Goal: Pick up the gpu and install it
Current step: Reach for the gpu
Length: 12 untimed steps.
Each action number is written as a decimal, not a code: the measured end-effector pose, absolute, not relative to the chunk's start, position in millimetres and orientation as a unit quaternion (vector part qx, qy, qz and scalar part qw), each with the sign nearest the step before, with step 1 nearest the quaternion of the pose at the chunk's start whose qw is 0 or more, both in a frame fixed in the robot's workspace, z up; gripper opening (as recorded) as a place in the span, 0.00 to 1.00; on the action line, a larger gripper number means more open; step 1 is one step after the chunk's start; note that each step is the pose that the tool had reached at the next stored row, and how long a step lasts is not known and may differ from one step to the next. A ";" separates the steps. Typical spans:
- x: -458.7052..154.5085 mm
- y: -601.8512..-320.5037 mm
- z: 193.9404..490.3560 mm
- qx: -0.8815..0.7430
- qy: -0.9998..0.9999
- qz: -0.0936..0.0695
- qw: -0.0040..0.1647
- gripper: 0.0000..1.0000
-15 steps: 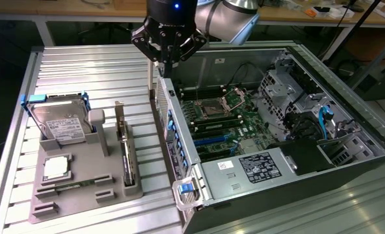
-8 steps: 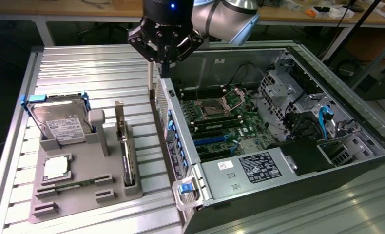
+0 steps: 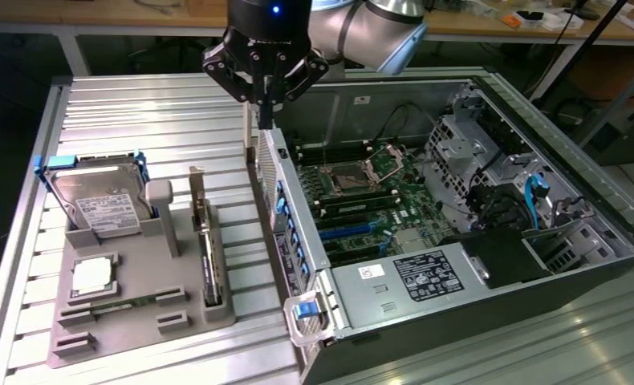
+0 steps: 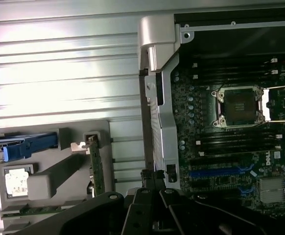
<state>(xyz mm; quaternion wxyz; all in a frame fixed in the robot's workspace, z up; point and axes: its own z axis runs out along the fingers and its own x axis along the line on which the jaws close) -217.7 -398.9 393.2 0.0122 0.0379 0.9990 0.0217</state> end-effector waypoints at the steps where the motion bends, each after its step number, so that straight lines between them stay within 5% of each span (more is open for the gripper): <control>1: -218.4 -398.9 393.2 0.038 0.999 0.022 0.012 0.11; 12: -229.7 -398.9 393.2 0.038 0.999 0.022 0.012 0.11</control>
